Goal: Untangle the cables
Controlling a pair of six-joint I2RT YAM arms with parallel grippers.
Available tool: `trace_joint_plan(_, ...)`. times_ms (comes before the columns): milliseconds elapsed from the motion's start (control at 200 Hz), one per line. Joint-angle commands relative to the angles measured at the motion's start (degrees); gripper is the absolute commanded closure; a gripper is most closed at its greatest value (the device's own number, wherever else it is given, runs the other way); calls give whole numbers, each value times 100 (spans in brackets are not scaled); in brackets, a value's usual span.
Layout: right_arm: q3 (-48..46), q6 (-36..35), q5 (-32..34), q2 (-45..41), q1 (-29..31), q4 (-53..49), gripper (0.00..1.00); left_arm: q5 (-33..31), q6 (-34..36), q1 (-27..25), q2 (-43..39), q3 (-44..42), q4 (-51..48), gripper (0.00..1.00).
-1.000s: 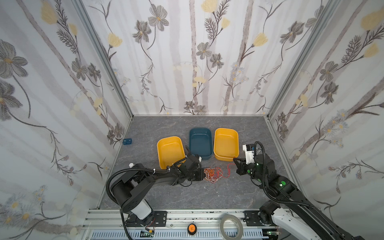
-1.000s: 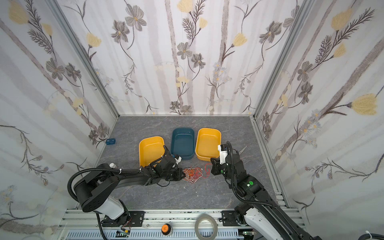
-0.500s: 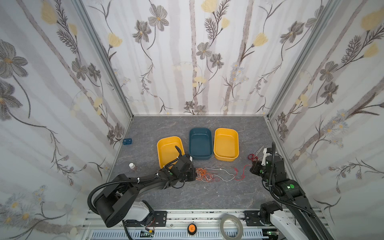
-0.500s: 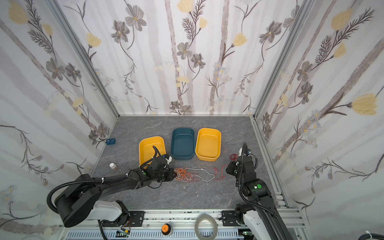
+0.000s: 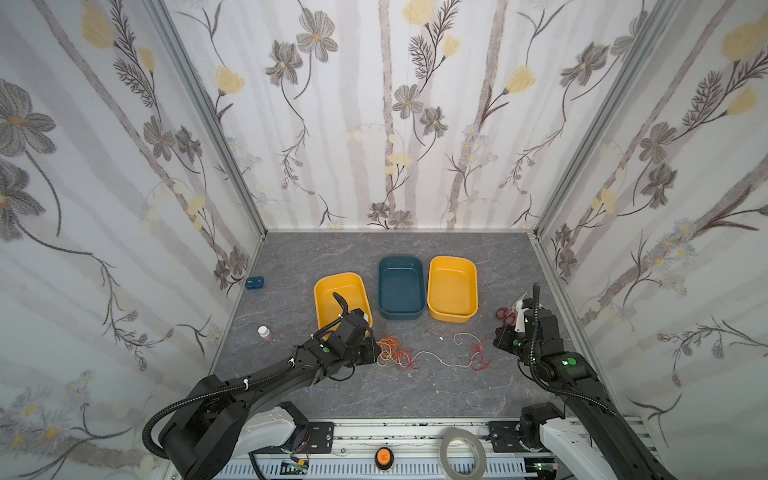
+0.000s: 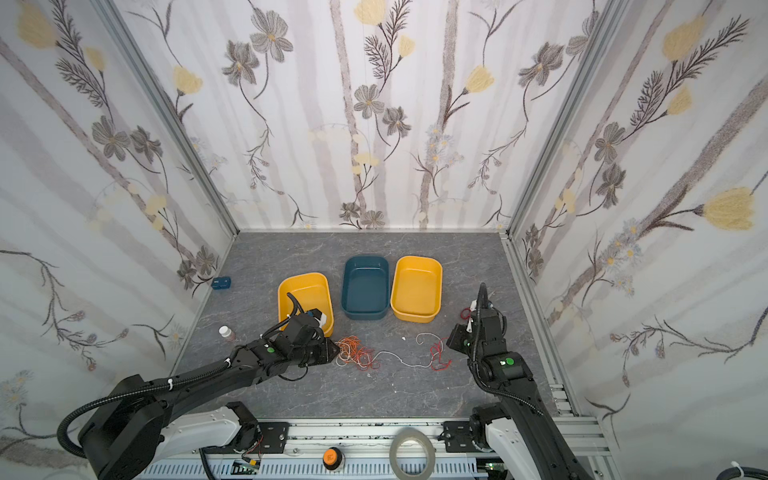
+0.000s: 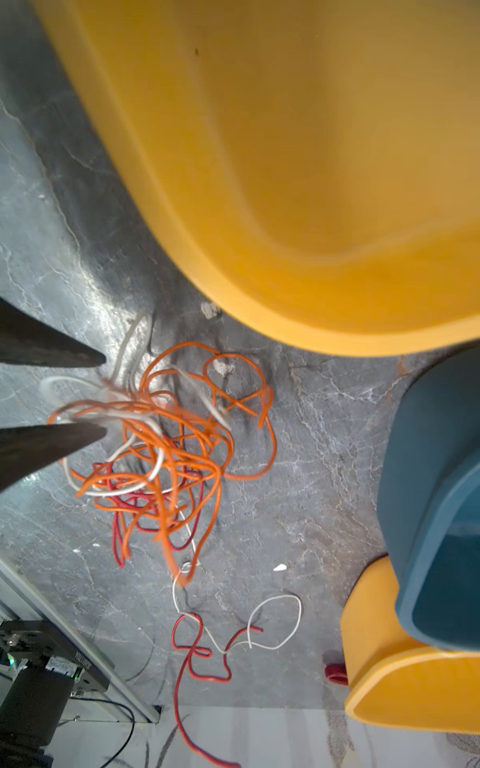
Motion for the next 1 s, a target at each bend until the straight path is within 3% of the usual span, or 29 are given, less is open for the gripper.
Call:
trace_joint_plan(0, -34, 96, -865, 84, 22, 623, 100, 39, 237, 8, -61, 300, -348, 62)
trace_joint_plan(60, -18, 103, -1039, 136, 55, 696, 100, -108, 335, -1, -112, 524, -632, 49)
trace_joint_plan(275, 21, 169, -1191, 155, 182, 791, 100, 298, 383, -354, -137, 968, -148, 31)
trace_joint_plan(545, -8, 847, -1952, 19, 199, 1687, 100, 868, 158, -958, 977, 1122, 1322, 30)
trace_joint_plan(994, 51, 1604, -2484, 213, 190, 2388, 100, 1286, 1919, -1587, 2264, 1431, 2233, 33)
